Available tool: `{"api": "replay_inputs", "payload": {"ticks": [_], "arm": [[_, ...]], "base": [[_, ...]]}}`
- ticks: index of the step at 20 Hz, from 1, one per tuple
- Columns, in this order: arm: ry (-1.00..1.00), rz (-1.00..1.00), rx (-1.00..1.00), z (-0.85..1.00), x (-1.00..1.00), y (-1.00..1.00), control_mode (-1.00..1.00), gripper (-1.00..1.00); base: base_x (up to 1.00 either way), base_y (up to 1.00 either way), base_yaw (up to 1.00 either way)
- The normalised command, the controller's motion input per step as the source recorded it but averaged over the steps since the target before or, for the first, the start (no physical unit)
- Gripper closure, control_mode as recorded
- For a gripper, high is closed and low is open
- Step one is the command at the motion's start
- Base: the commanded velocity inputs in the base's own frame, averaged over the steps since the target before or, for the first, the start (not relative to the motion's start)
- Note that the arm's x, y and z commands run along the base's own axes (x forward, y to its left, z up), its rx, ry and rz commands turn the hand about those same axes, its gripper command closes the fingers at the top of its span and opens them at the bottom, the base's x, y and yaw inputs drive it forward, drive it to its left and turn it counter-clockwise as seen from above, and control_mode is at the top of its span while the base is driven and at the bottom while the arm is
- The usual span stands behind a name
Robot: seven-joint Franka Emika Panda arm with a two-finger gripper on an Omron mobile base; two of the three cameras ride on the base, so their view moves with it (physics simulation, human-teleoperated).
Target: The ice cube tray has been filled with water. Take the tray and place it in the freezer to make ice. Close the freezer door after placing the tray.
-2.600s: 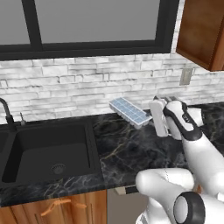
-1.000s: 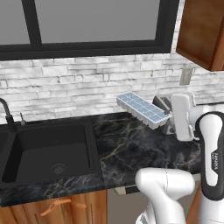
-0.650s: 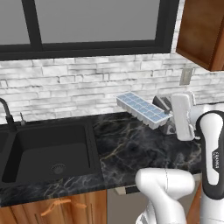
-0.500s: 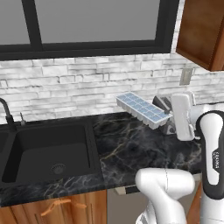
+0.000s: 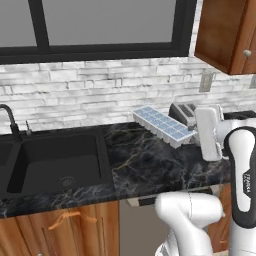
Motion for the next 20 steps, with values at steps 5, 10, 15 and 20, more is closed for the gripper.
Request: {"api": "replay_inputs", "payload": {"ticks": [5,10,15,20], "arm": [[0.0,0.0,0.0,0.0,0.0,0.0,1.0,1.0],[0.0,0.0,0.0,0.0,0.0,0.0,1.0,1.0],[0.0,0.0,0.0,0.0,0.0,0.0,1.0,1.0],[0.0,0.0,0.0,0.0,0.0,0.0,1.0,1.0]], "base": [[-0.61,0.02,0.0],[-0.56,0.14,0.09],[-0.43,0.22,0.22],[-0.15,0.25,0.36]]}}
